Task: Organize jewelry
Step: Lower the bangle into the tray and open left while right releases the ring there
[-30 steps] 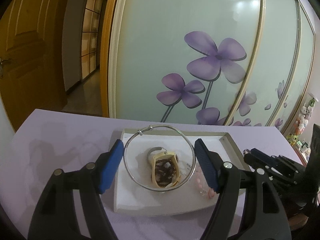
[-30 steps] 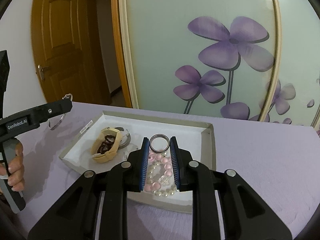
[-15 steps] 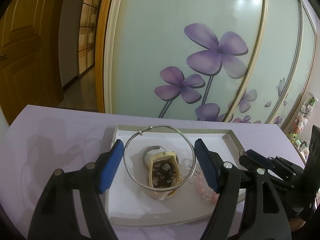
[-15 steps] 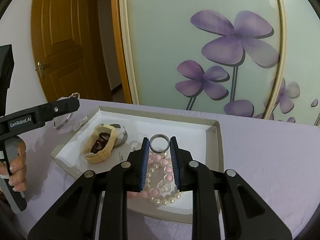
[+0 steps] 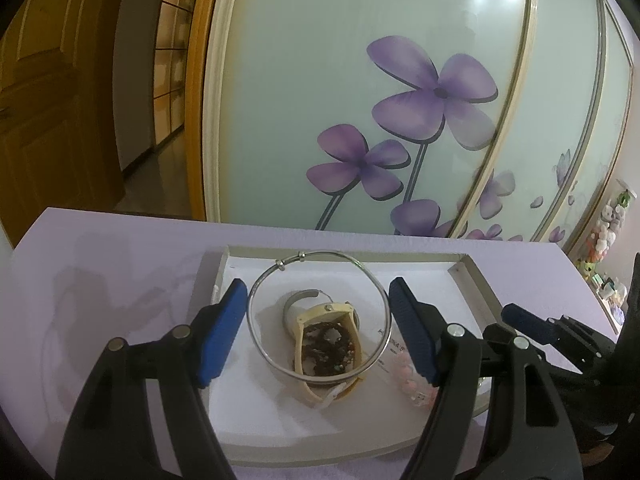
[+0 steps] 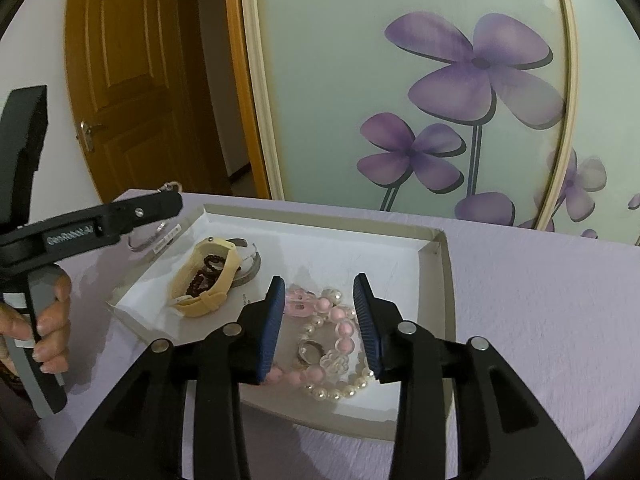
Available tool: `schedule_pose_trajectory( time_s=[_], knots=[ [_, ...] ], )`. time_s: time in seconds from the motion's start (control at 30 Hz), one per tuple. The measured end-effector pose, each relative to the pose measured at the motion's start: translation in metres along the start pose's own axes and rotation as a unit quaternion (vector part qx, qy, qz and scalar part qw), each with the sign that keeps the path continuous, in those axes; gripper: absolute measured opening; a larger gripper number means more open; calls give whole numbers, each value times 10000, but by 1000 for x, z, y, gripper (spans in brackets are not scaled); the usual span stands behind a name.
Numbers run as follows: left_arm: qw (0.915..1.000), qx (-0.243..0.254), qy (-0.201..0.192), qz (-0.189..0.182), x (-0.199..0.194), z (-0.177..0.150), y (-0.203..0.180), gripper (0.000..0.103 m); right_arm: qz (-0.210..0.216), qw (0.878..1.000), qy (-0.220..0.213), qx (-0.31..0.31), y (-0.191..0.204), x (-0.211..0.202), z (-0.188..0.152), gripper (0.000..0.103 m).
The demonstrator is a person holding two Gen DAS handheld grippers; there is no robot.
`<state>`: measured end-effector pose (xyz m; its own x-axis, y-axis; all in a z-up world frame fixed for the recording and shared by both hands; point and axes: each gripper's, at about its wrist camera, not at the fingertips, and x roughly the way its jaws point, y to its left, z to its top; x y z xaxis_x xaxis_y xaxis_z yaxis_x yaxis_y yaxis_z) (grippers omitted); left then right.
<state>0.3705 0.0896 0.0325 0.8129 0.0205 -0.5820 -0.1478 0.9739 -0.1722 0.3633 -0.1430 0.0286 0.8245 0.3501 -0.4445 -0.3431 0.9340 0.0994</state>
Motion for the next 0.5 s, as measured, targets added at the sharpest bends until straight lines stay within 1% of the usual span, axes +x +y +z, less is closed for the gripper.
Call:
schedule_pose_trajectory(
  time_s=[0.5],
  knots=[
    [9998,99,190,-31,17,-4,-7,72,106,9999,38,3,0,0,0,37]
  ],
)
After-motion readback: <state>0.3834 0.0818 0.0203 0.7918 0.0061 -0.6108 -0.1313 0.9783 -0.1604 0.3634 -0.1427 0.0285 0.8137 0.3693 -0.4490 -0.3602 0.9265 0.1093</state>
